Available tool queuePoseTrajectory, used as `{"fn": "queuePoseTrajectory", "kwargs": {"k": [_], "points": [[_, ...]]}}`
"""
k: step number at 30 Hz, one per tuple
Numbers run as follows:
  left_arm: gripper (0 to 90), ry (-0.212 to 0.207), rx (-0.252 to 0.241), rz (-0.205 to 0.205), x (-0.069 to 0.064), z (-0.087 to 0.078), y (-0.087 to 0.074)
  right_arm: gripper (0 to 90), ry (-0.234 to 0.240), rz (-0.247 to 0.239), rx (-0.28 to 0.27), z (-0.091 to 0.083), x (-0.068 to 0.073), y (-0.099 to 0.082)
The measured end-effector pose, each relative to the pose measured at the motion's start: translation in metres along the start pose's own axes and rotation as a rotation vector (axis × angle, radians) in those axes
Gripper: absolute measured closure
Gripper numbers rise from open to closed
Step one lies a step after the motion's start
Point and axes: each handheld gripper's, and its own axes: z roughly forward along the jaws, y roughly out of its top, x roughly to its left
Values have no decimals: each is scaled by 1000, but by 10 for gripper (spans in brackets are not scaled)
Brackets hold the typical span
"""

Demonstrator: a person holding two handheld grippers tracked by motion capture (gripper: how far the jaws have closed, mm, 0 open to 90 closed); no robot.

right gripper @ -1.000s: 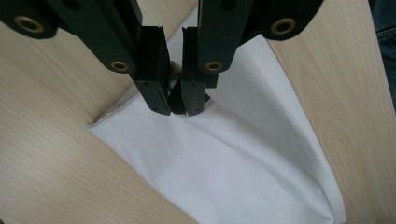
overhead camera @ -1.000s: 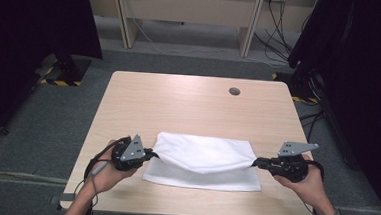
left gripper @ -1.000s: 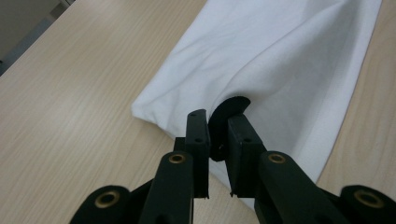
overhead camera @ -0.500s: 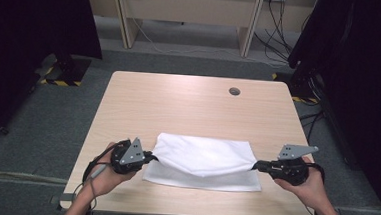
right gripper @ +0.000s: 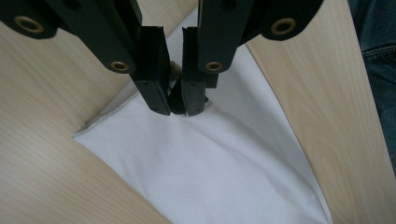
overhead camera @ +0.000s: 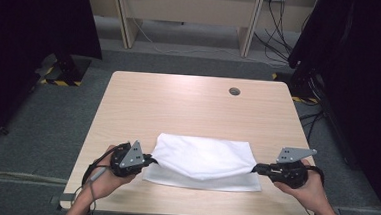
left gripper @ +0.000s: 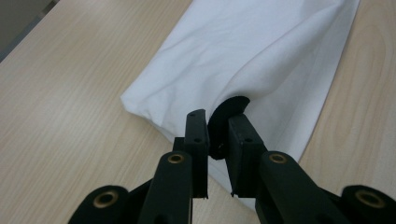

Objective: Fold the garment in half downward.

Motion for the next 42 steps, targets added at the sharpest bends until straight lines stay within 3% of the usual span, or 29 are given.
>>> {"fn": "queuePoseTrajectory", "kwargs": {"k": [33,42], "points": [[764,-65,93,-3,-15,18,-27,816,11,-27,83,17,9,-21],[728,-81,95,-3,-17,18,-29,783,18,-40,113,22,12,-25]]}}
